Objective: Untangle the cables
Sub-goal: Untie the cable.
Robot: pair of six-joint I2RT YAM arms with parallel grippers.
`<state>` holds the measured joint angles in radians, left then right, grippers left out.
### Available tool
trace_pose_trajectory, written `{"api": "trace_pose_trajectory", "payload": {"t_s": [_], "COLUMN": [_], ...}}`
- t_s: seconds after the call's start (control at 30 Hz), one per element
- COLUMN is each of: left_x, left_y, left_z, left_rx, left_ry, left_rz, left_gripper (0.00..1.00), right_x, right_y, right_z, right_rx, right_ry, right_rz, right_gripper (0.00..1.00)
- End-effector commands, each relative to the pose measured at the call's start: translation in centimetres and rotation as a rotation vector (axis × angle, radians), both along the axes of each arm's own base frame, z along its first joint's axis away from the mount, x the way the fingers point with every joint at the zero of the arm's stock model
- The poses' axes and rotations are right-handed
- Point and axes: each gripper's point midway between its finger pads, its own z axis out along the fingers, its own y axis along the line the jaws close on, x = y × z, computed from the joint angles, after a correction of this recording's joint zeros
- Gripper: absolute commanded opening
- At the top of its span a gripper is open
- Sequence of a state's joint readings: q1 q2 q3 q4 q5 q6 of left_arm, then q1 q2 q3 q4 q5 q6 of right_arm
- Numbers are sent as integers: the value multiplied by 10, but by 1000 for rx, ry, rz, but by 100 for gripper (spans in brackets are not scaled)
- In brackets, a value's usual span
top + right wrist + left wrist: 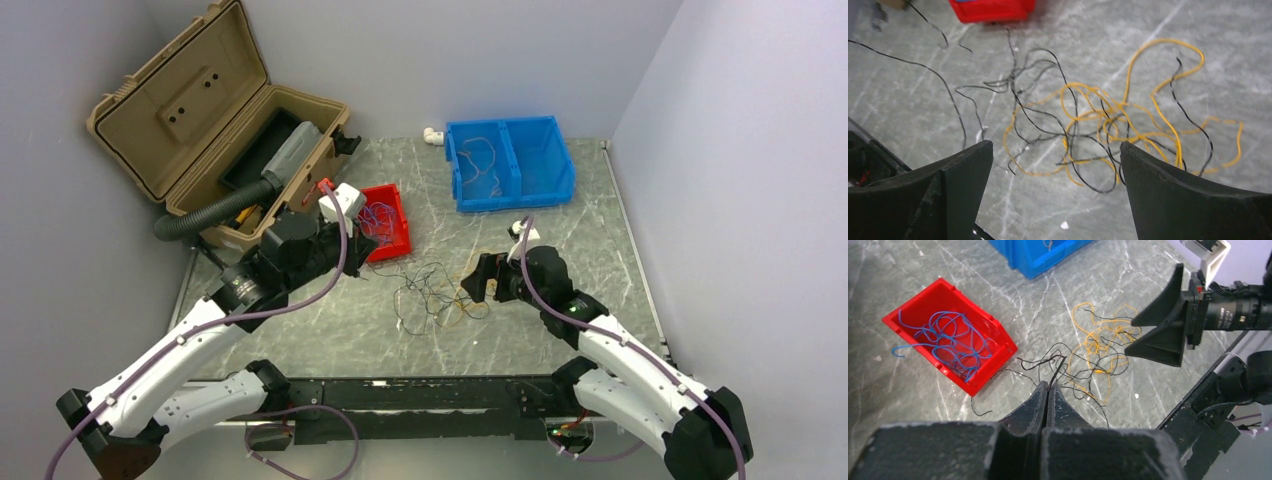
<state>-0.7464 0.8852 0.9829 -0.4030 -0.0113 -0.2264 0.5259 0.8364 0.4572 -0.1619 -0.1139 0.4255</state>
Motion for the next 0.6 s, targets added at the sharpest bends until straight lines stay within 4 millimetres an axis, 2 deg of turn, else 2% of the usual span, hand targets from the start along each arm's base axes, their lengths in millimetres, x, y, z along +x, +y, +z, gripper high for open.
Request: {"api": "trace_pose_trajectory", "payload": {"t_s": [0.0, 0.33, 0.57], "left_x": [-12, -29, -34], "left_y": [-14, -24, -24], "left_z": [46, 89, 101], "left_rx": [-74, -123, -150], "left_ry": [-94, -165, -184], "left_rz": [-119, -242, -260], "left_gripper": [0, 0, 0], "right_x": [18, 24, 14], "right_y": [23, 42, 61], "right_z": [41, 61, 62], "right_rx": [100, 94, 88], "right_ry": [-188, -275, -312], "right_rz": [82, 165, 279], "right_gripper": [100, 99, 99]}}
